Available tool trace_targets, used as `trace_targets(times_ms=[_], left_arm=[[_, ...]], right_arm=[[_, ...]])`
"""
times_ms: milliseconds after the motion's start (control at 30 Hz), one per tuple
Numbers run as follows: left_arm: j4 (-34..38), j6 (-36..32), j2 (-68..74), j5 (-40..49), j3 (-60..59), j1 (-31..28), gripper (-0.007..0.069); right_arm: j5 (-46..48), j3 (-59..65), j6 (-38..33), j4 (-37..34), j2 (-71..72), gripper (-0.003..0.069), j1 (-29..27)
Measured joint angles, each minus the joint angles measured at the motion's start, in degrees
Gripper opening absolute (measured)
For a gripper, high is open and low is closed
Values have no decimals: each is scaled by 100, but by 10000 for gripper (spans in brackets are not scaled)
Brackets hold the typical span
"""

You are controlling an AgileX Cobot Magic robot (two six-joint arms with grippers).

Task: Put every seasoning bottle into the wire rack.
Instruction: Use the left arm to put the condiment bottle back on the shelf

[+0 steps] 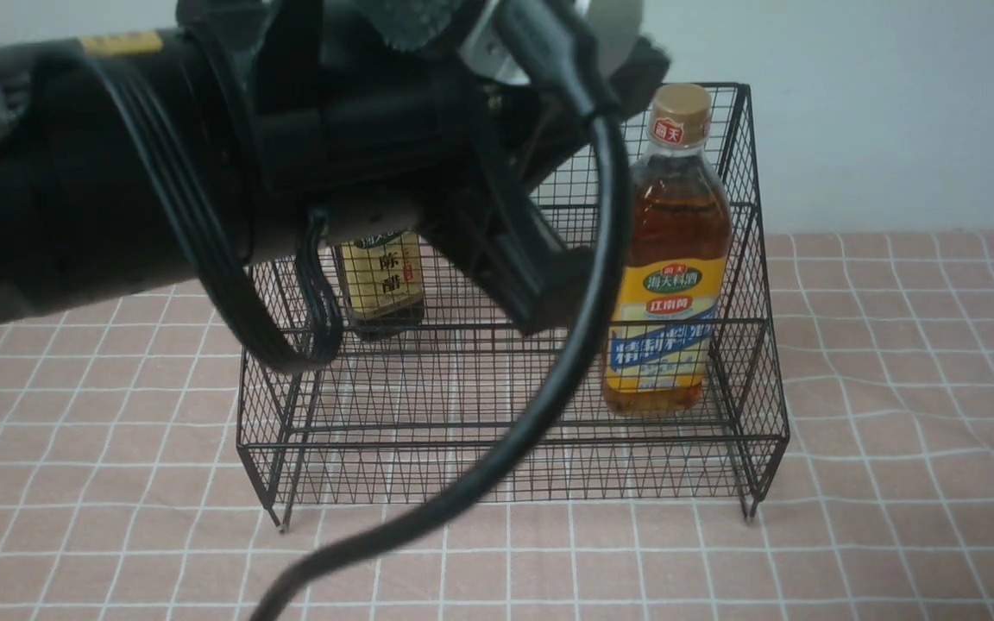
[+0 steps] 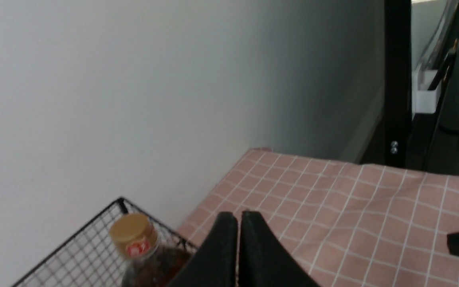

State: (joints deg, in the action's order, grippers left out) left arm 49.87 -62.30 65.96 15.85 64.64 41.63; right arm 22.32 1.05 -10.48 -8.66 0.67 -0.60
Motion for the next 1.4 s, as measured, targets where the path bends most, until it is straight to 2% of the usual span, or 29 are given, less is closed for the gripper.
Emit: trace_targets(times_ms=[33,67,100,133,167,200,233,300,333,400,467,533,700,800,967,1400], left_arm=[[-1267,1428,-44,116,0,-97,-7],[-1550,1929,-61,144,0,-124,-7],[-2293,2639,-77,201,0,-157,-7],[-3075,3734,-84,258,0,-184,-7],[-4184,4826,-91,360,0,-205,-7],[-4343,5188,-91,376,0,-205,-7],[-5444,6389,-84,478,-21,-215,-7],[-6809,7809,-63,564,-76,-222,-7],[-7306,8258,-43,617,-91,-229,-7],[-7792,9011,34,635,-110,-303,-7],[-7800,9095,100,619,-110,-386,-7],[-7598,8868,209,577,-110,-536,-7],[-6331,7599,545,220,-110,-1135,-7],[-5943,7280,748,-62,-110,-1442,-7],[-5904,7197,1227,-527,-110,-1719,-7],[-5979,7177,2412,-1338,-114,-1800,-7]], right_arm=[[0,0,0,0,0,-14,0],[0,0,0,0,0,-14,0],[0,0,0,0,0,-14,0],[0,0,0,0,0,-14,0],[0,0,0,0,0,-14,0],[0,0,0,0,0,-14,0],[0,0,0,0,0,-14,0],[0,0,0,0,0,-14,0],[0,0,0,0,0,-14,0],[0,0,0,0,0,-14,0],[0,0,0,0,0,-14,0],[0,0,0,0,0,-14,0],[0,0,0,0,0,-14,0],[0,0,0,0,0,-14,0],[0,0,0,0,0,-14,0],[0,0,0,0,0,-14,0]])
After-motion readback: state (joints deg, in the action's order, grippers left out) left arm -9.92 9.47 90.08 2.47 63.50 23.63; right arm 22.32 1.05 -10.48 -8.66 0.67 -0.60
